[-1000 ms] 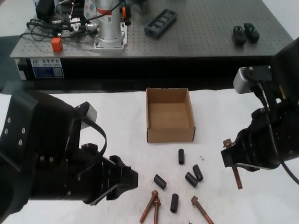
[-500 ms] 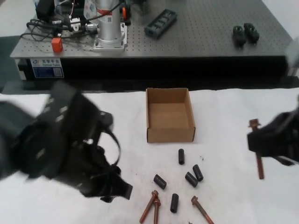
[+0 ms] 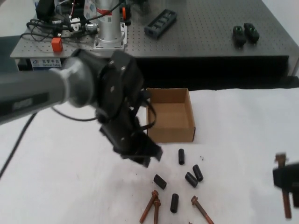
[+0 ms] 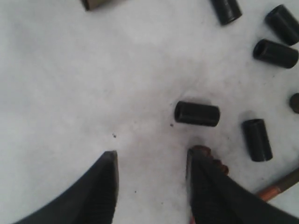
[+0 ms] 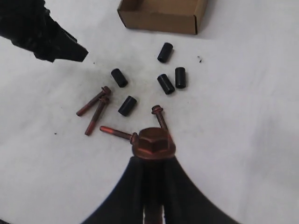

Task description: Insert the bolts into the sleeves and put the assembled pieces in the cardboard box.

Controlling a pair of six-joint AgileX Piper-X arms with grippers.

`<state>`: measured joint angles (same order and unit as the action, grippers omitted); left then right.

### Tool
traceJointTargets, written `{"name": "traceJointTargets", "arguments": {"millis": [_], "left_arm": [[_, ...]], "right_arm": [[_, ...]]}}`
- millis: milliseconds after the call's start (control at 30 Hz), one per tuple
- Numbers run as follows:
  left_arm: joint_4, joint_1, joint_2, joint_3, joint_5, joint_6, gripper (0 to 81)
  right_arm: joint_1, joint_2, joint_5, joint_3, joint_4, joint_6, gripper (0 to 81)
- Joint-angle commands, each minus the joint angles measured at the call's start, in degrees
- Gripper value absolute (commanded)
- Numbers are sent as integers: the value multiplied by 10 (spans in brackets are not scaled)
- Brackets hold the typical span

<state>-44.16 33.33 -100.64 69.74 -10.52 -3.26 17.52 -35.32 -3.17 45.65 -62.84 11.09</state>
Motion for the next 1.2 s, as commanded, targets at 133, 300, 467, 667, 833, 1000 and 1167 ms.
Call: {"name": "traceJointTargets", "arguments": {"millis": [133,300,467,667,833,1000,1167], "left_arm": [[-56,51,-55,100,-16,33,339],[-58,102,-84,109,-17,-14,339],[-60,140,-119,109,-17,-44,339],[-51,147,-146,109,-9,-72,339],[-35,147,-159,111,-1,-86,339],[-16,147,-160,111,-2,-98,301],[-33,147,-160,111,-19,-96,62]], "right_arm": [[-4,26,1,-72,56,22,13],[-4,26,1,-82,59,22,13],[-4,26,1,-82,60,22,13],[-4,26,1,-82,57,22,13],[-4,26,0,-82,58,22,13],[-4,26,0,-82,58,20,13],[-4,26,0,-82,58,17,13]]}}
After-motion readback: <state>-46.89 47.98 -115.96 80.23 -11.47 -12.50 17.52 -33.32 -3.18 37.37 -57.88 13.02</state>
